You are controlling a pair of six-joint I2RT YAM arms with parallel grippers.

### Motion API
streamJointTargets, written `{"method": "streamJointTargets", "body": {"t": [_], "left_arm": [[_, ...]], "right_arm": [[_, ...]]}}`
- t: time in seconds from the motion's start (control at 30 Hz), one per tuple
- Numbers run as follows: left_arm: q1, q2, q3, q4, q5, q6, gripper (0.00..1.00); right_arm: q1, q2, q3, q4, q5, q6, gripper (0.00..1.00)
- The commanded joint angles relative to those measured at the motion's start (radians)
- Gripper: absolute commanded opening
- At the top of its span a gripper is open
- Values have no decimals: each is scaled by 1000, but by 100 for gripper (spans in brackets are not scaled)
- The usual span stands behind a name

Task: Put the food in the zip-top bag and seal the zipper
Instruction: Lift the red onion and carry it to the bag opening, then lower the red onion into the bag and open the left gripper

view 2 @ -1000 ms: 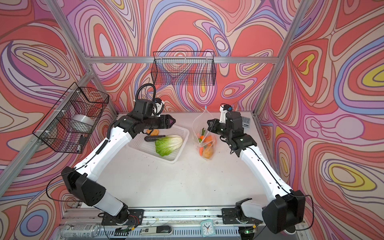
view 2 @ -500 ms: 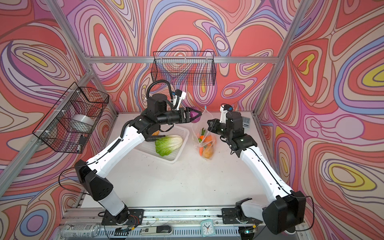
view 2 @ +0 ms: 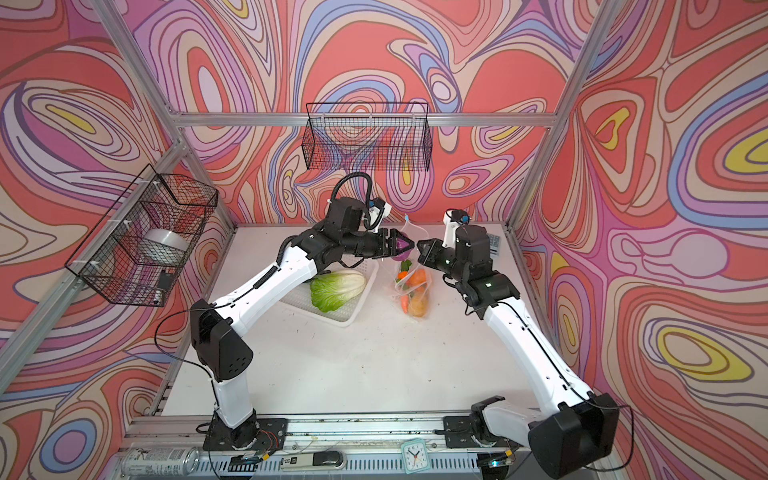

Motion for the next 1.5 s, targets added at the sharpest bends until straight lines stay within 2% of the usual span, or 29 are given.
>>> {"method": "streamJointTargets", "body": {"t": [0.0,0.23,0.43,0.63,0.8,0.9,1.2,1.47], "left_arm": [[-11,27,83,-161,-116,101,60],[-73,100,219,-357,-309,238,62],[-98,140,257,-442,-410,283,65],[-98,148,259,-461,-424,286,70],[-98,140,259,-461,-430,283,85],[-98,134,259,-461,-434,282,100],[-98,107,259,-448,-430,284,100],[-98,2,255,-391,-447,327,100]], "right_arm": [[4,-27,-6,20,7,-14,0],[4,-1,-17,64,-55,-9,0],[4,10,-20,74,-63,-4,0],[4,11,-18,72,-60,-3,0],[4,11,-19,71,-61,-1,0],[4,9,-18,69,-59,-1,0],[4,12,-17,60,-57,-1,0],[4,9,-17,48,-30,-2,0]]}}
